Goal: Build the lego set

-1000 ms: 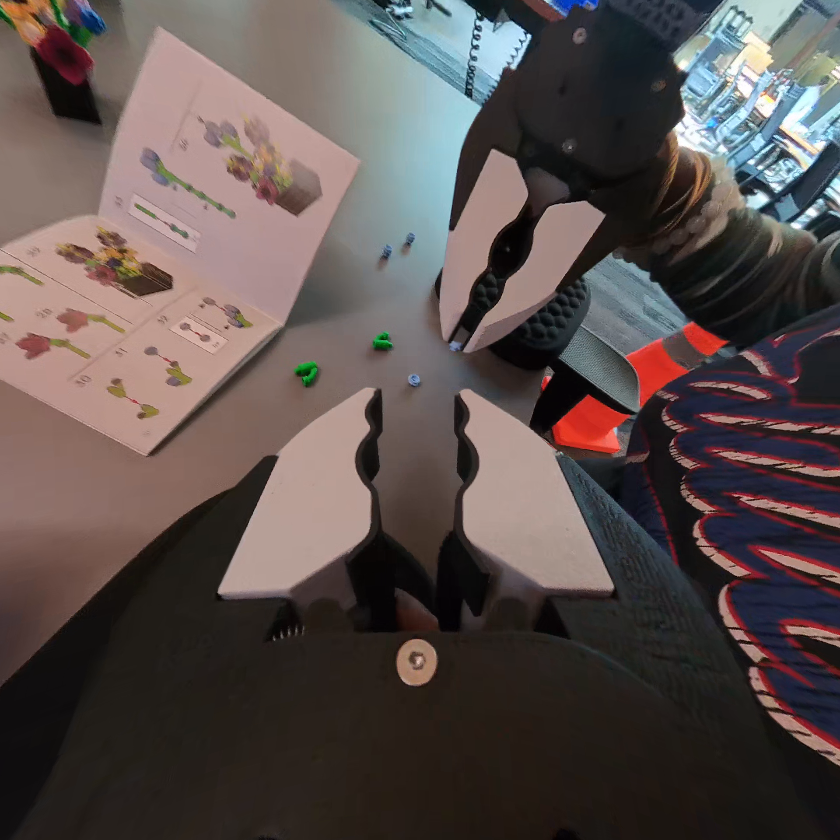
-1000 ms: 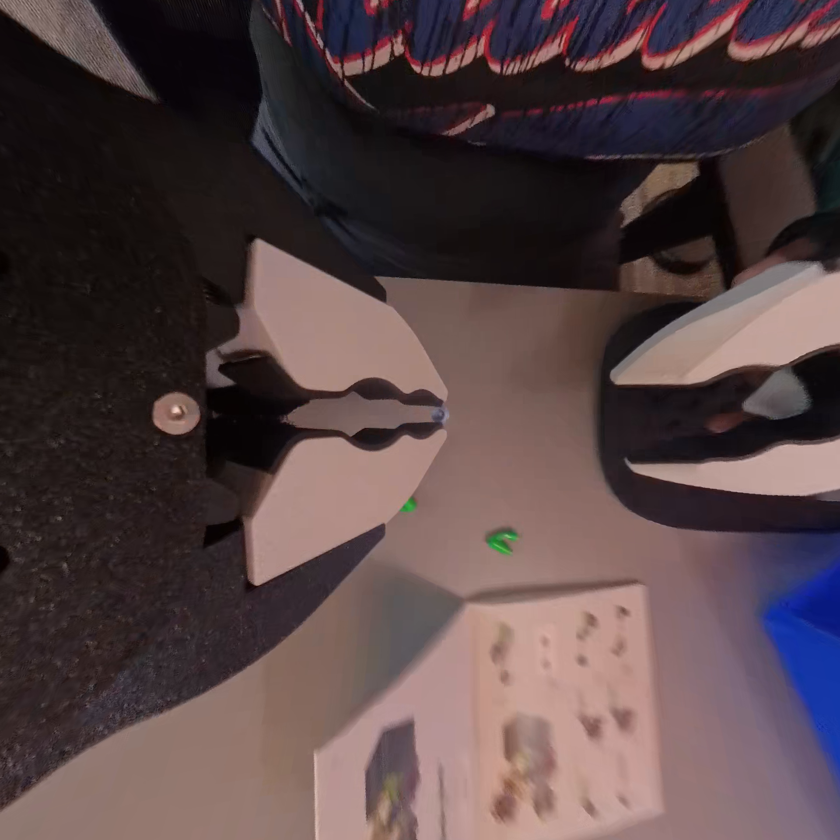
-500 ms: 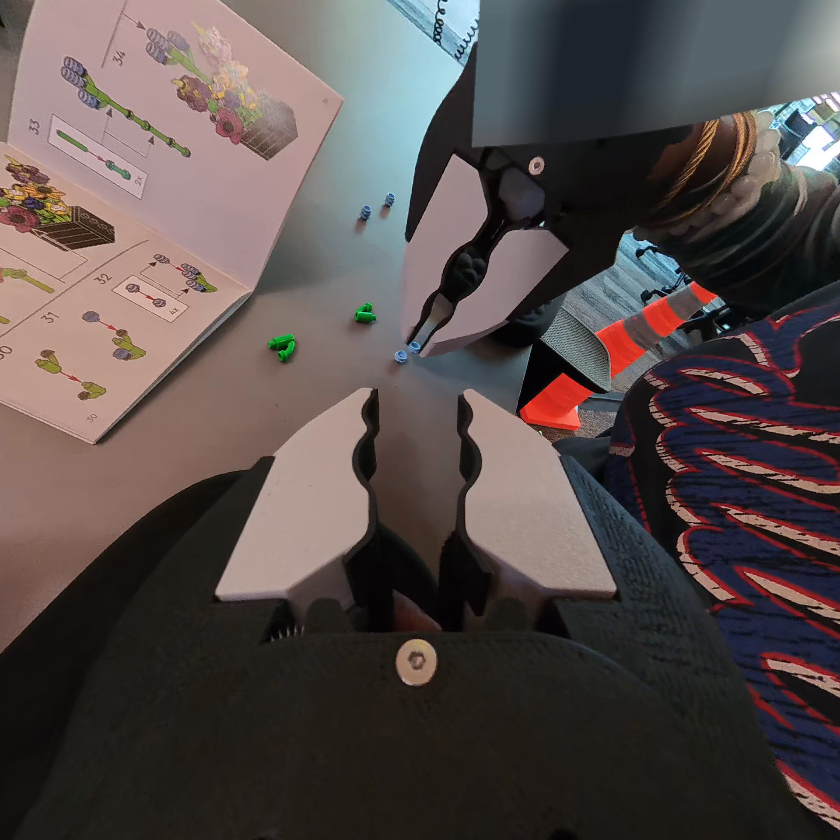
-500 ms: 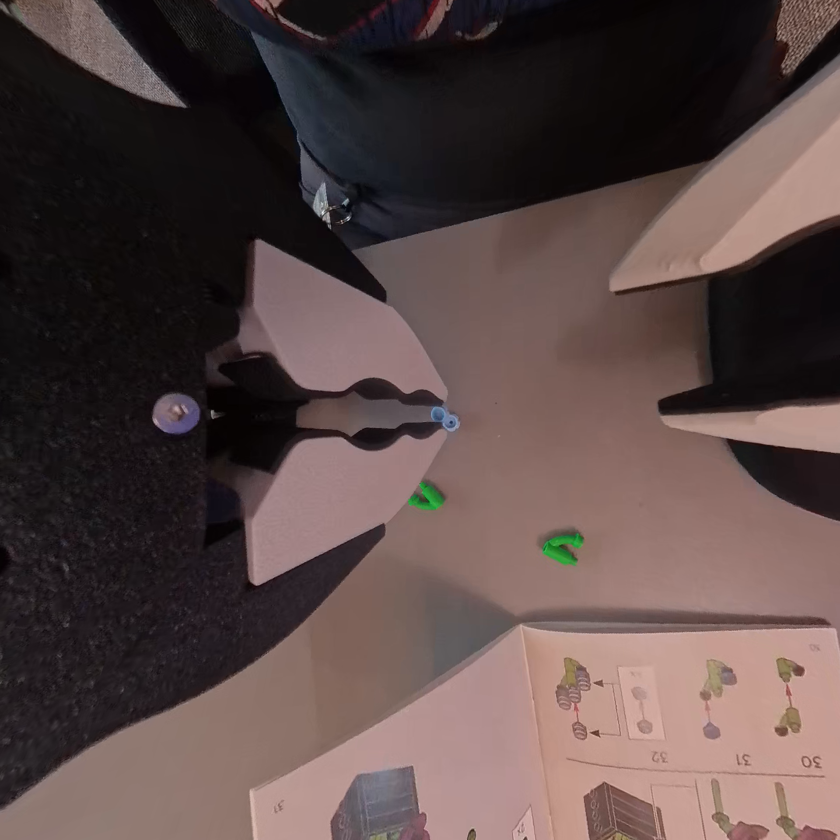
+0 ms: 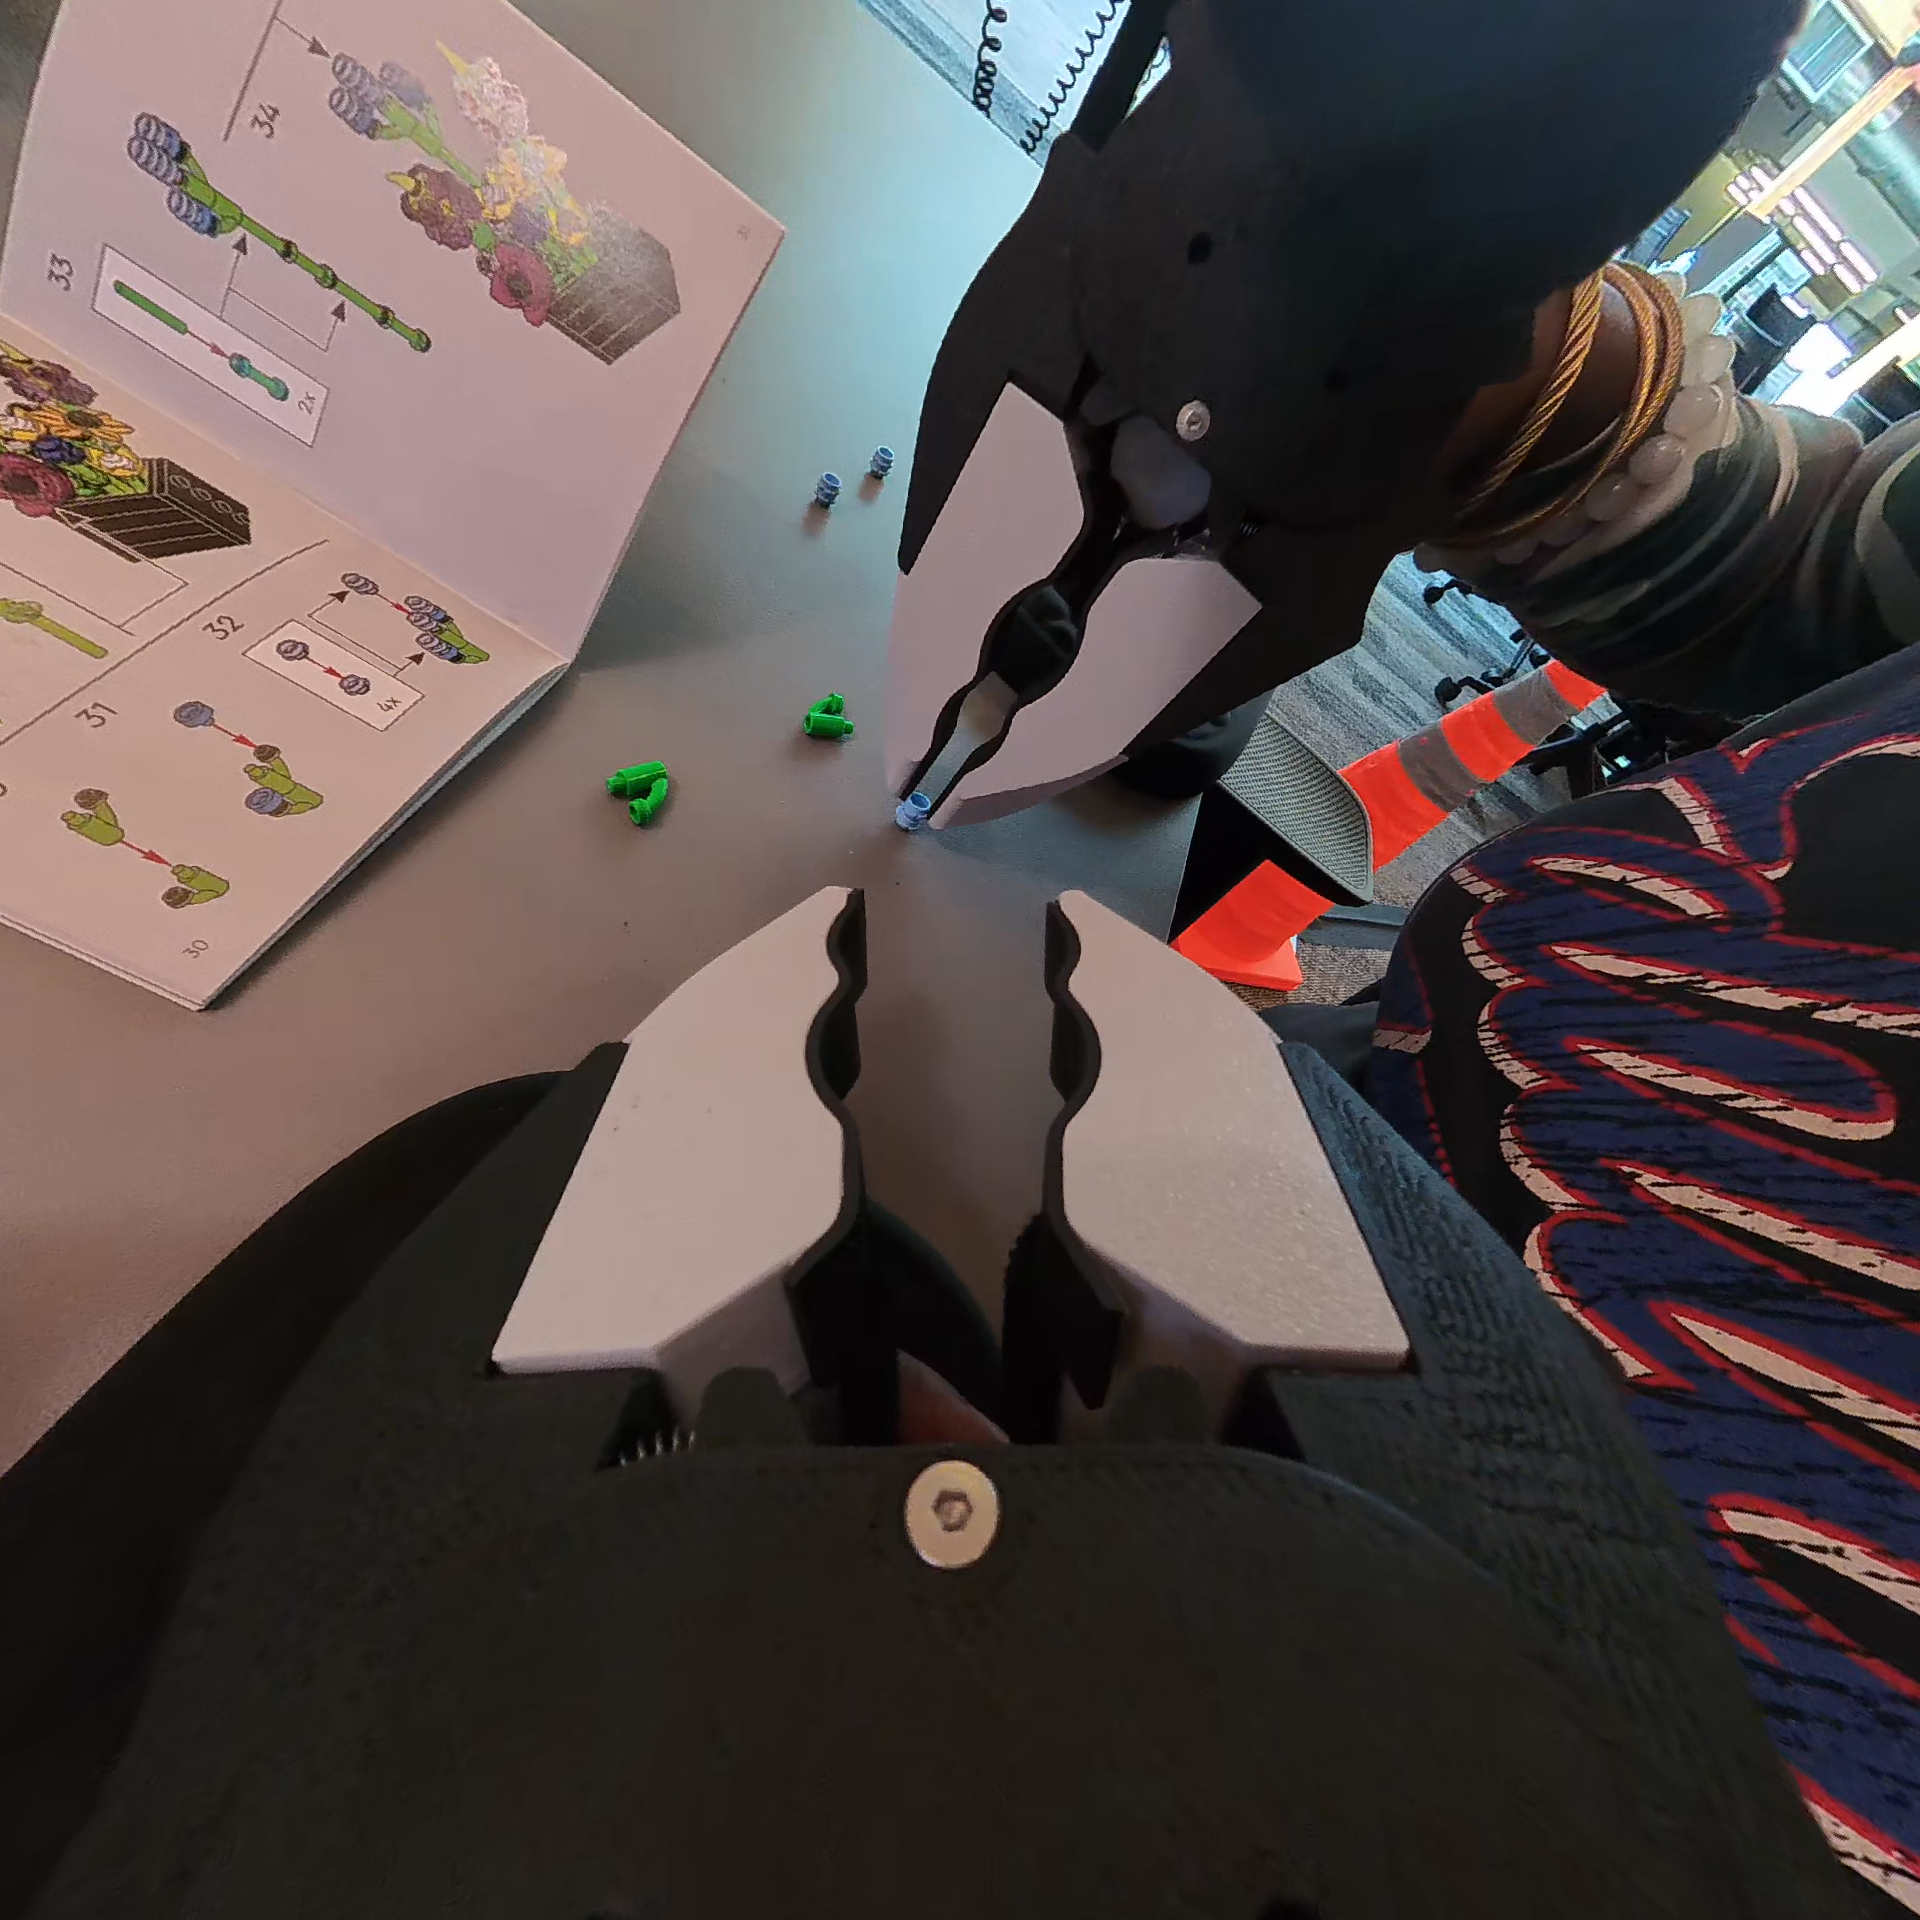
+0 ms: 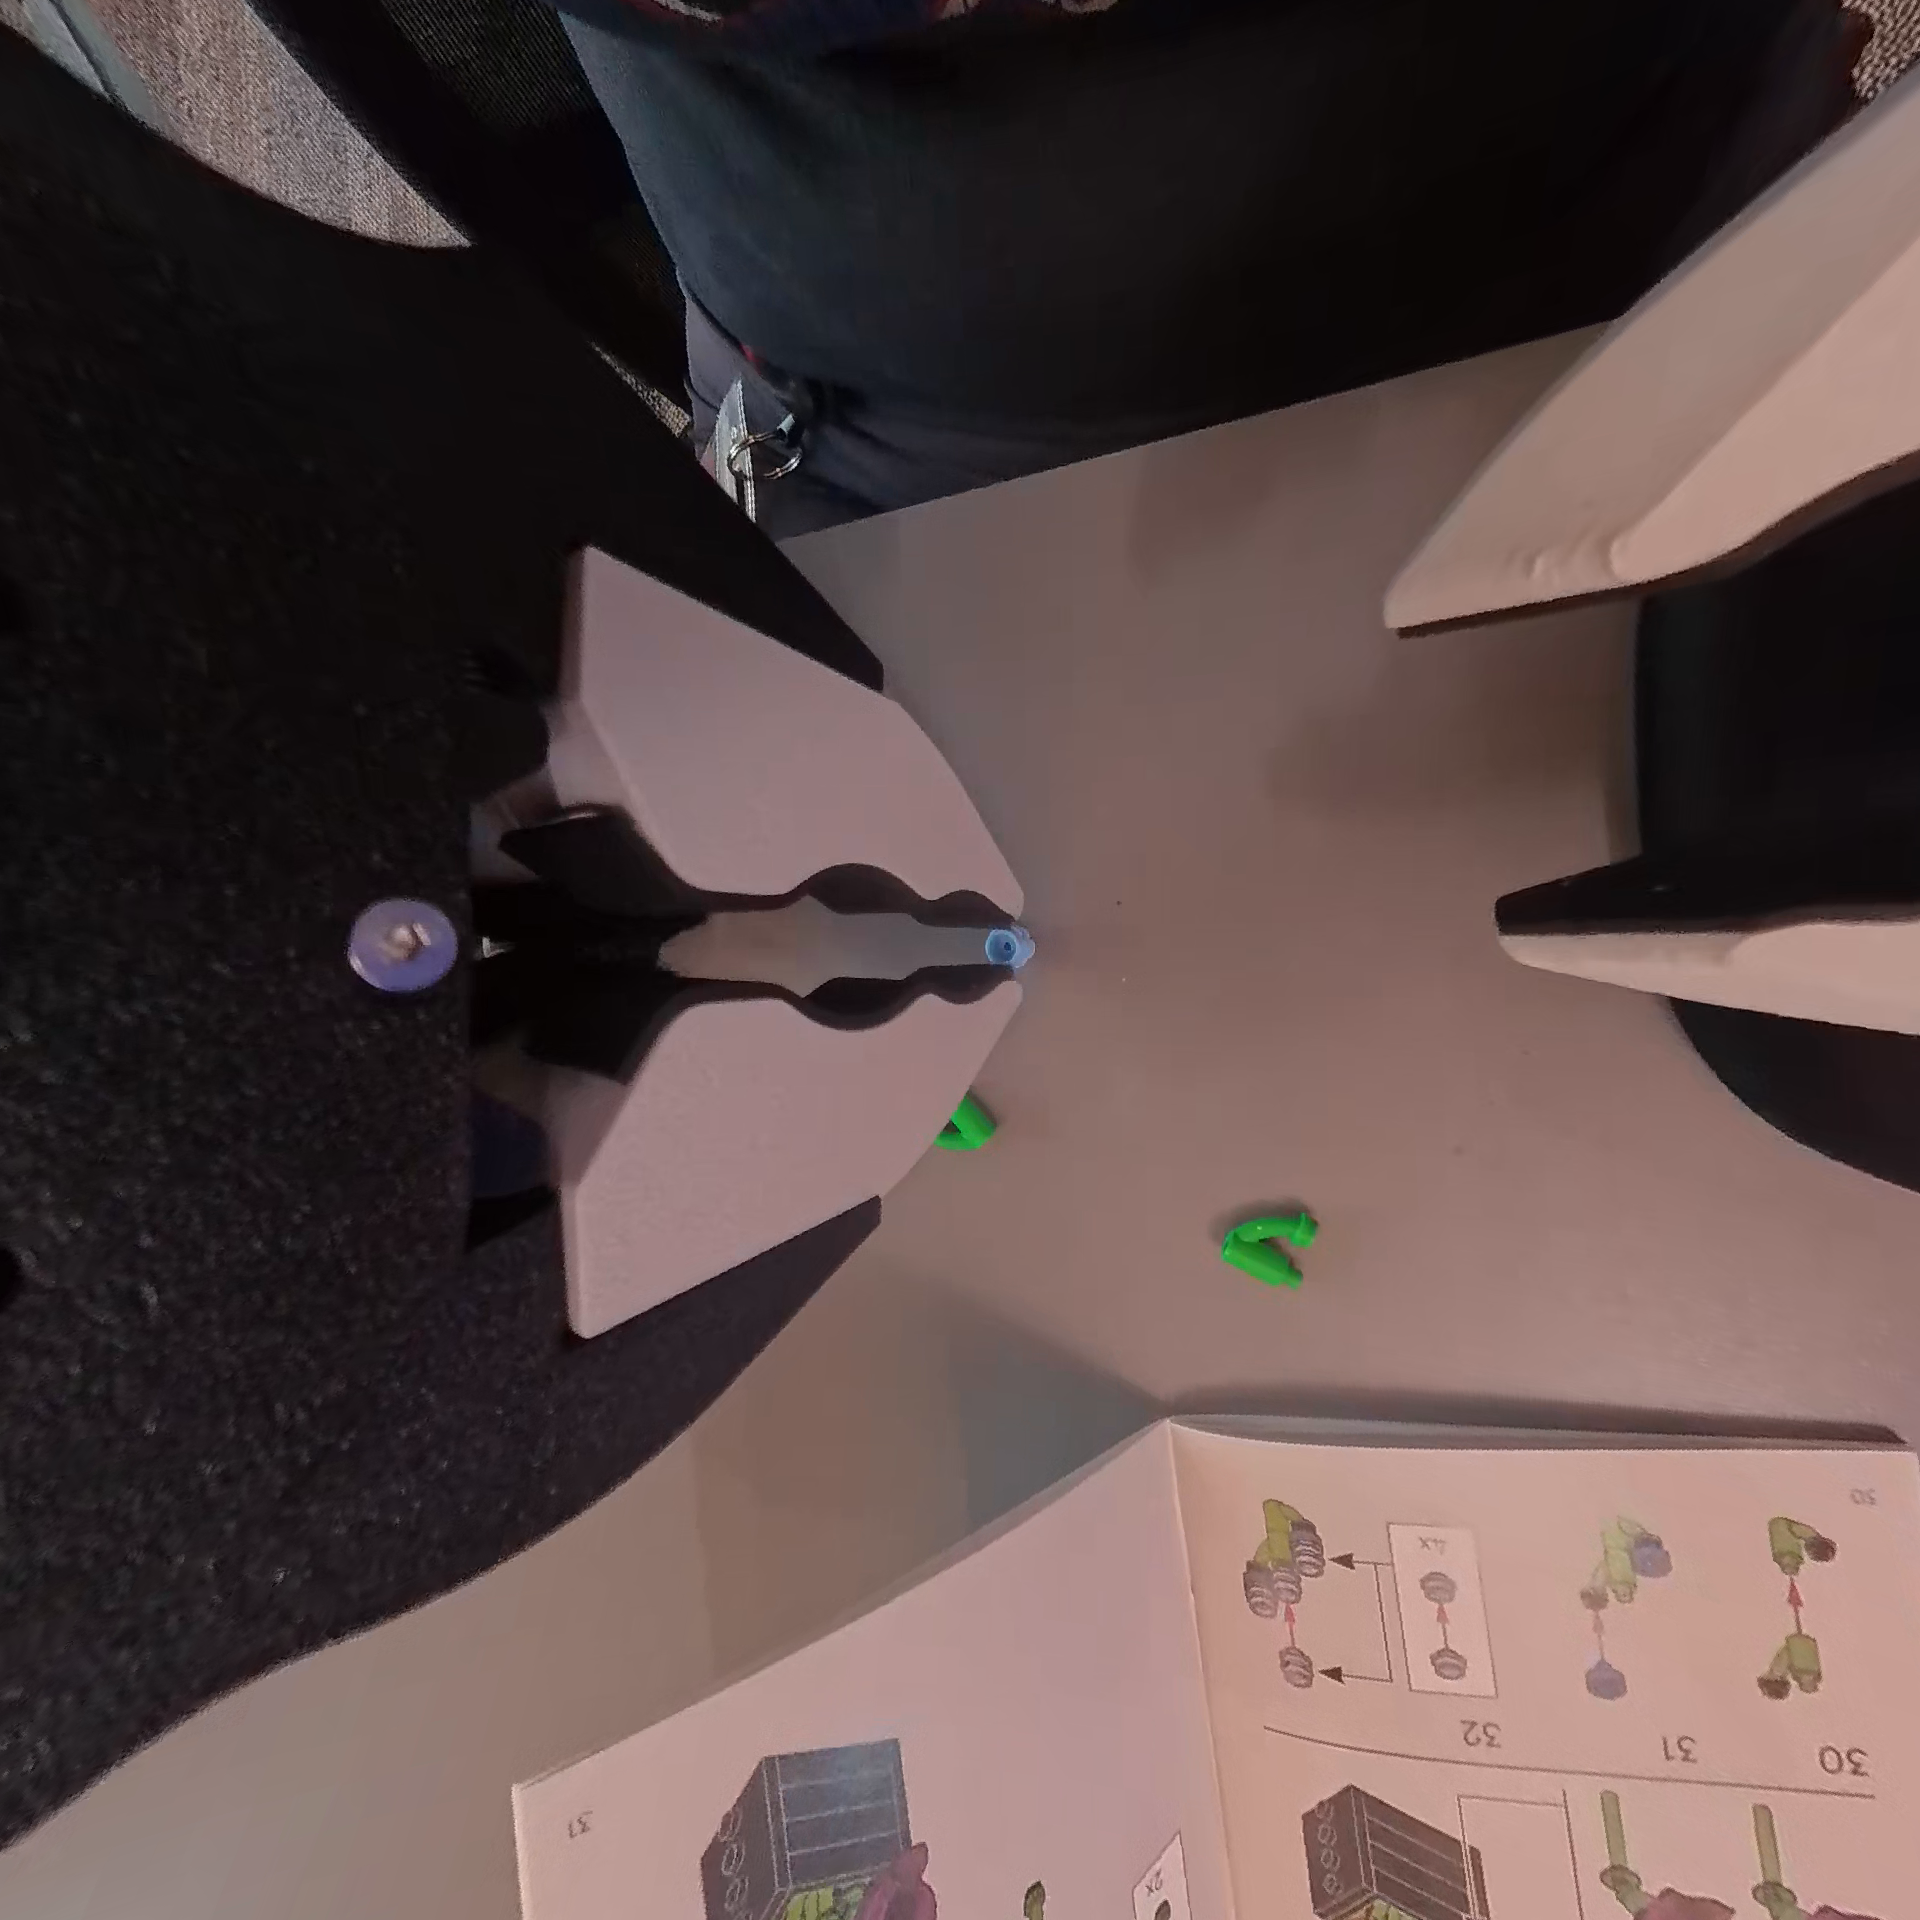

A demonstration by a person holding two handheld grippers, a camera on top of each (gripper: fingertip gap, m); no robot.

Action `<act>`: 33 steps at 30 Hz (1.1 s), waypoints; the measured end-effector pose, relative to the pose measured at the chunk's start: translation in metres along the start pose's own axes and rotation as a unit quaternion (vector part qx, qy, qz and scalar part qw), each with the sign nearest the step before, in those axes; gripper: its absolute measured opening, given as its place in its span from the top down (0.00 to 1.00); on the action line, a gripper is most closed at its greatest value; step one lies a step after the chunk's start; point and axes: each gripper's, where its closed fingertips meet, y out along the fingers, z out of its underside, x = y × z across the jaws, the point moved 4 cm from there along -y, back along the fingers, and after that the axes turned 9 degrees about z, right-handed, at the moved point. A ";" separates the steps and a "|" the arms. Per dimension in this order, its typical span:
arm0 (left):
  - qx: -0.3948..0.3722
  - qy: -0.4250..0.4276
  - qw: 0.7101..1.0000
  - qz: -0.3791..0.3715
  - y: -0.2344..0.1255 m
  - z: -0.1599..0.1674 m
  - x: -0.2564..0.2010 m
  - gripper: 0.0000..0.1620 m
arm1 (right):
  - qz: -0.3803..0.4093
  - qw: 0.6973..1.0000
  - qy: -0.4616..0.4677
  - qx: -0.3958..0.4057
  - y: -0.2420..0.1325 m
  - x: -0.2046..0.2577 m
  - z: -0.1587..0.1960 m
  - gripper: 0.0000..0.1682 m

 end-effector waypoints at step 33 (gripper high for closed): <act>-0.054 0.024 0.997 0.059 -0.012 -0.004 -0.011 0.77 | -0.013 1.000 -0.022 0.007 0.001 -0.001 -0.007 0.96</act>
